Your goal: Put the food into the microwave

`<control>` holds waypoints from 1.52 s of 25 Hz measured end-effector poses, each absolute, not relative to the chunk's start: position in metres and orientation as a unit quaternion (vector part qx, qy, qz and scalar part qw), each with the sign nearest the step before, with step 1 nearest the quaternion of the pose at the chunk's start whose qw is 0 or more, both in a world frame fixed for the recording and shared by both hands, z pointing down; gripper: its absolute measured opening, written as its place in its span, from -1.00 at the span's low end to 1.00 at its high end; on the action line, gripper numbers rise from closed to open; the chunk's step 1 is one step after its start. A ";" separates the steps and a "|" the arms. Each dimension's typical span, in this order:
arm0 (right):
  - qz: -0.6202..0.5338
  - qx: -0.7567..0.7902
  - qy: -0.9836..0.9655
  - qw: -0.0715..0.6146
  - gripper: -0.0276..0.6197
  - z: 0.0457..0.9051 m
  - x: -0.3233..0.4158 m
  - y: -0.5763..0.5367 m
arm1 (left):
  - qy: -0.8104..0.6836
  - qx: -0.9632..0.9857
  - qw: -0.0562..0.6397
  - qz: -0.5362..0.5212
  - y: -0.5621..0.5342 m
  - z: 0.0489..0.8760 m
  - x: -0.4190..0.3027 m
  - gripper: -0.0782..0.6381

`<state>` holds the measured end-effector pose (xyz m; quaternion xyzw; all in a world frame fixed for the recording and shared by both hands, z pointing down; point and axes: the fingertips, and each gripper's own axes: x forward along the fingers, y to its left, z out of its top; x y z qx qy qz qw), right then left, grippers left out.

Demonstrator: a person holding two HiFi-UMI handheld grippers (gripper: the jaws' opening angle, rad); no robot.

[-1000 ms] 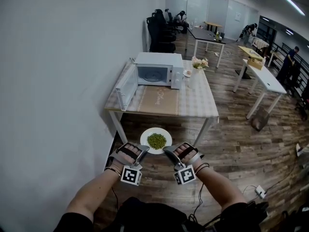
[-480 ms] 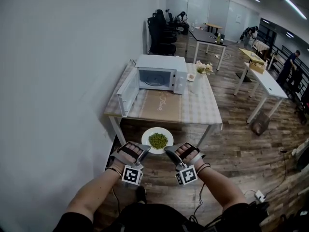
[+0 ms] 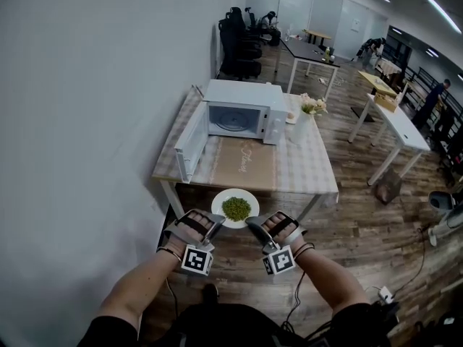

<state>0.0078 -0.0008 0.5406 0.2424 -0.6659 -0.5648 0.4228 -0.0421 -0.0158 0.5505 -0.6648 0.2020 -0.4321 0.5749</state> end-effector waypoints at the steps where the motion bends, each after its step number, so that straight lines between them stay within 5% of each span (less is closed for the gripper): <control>1: -0.564 0.242 -0.666 0.425 -0.85 0.541 0.006 -0.008 | 0.202 -0.669 0.571 -0.432 -0.022 0.552 -0.044 -0.73; 38: -0.549 0.254 -0.662 0.443 -0.85 0.545 -0.004 -0.175 | 0.187 -0.683 0.567 -0.420 -0.190 0.563 -0.049 -0.73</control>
